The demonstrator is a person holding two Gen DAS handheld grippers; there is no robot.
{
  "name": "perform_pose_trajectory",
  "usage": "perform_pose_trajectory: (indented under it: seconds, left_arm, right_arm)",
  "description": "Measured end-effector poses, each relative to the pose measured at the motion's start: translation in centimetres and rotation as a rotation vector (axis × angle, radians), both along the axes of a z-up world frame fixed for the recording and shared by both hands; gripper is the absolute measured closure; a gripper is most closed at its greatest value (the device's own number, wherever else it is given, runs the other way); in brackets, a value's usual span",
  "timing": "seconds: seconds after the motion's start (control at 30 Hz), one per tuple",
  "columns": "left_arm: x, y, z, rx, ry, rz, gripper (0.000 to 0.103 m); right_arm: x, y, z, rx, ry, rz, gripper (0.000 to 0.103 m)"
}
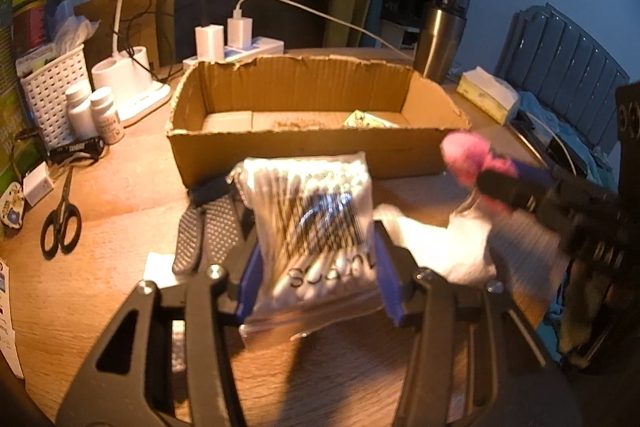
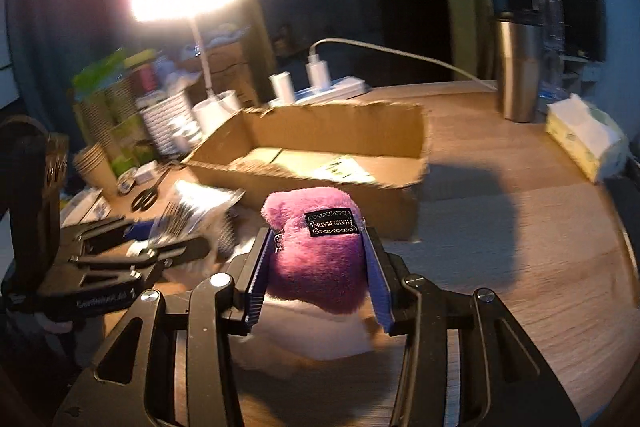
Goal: Organize soft objects
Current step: 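Grasp the clear cotton-swab bag with the left tool while the right grasps the pink plush, then carry both items over the cardboard box and open both tools inside it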
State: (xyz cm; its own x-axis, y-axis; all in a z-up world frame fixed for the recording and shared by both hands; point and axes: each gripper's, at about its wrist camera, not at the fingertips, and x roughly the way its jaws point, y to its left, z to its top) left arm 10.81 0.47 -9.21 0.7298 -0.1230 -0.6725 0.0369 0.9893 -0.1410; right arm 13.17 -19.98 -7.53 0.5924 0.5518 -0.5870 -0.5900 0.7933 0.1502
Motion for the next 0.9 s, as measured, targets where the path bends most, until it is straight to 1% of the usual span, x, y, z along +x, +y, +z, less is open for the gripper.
perform_pose_trajectory:
  seconds: [0.1, 0.2, 0.47, 0.67, 0.9]
  left_arm:
    - [-0.3, 0.2, 0.5, -0.002, -0.017, 0.008, 0.052]
    - [-0.6, 0.7, 0.9, -0.003, -0.033, 0.019, 0.052]
    - [-1.1, 2.5, 2.2, 0.002, -0.069, 0.062, 0.052]
    - [-1.5, 3.7, 3.1, 0.010, -0.095, 0.085, 0.052]
    - [-1.7, 4.2, 3.9, 0.014, -0.132, 0.086, 0.052]
  right_arm:
    - [-0.3, 1.2, -1.1, -0.023, 0.021, 0.032, 0.057]
    - [-0.3, 1.6, -2.0, -0.044, 0.040, 0.038, 0.057]
    - [-0.3, 1.8, -2.7, -0.069, 0.050, 0.028, 0.057]
    - [-0.6, 1.2, -1.4, -0.048, 0.009, 0.019, 0.057]
    - [-0.9, 0.8, 0.5, -0.026, -0.046, 0.005, 0.057]
